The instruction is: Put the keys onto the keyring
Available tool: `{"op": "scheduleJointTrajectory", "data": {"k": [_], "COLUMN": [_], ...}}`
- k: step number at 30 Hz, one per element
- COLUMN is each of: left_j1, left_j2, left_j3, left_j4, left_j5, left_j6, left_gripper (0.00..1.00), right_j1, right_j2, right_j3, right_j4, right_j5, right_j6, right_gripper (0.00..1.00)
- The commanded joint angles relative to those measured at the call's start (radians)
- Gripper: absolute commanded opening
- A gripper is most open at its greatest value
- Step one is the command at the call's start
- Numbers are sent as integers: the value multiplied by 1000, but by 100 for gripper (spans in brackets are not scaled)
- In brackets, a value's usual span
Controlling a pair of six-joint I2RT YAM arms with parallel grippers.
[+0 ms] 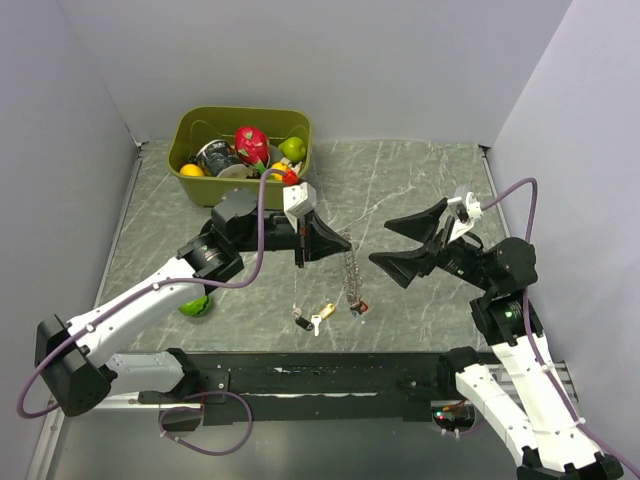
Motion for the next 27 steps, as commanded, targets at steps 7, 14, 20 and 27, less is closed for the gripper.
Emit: {"op": "scheduleJointTrajectory", "data": {"k": [7, 14, 20, 27], "left_j1": [106, 146, 149, 149], "left_j2": [-147, -265, -371, -472], "left_j3": [-33, -54, -99, -146], "left_j4": [-126, -259, -341, -405], "left_j5": [-97, -184, -246, -278], "left_j6": [108, 177, 203, 197], "left_gripper": [1, 1, 1, 1], "right_j1": [3, 5, 44, 222], "right_j2": [-8, 11, 31, 97], "right_j3": [-30, -88, -134, -136], "right_j4": [-106, -139, -159, -230], "right_j5": [77, 91, 107, 263], "right_j6": [-68, -69, -89, -161], "right_gripper": [100, 100, 100, 100]}}
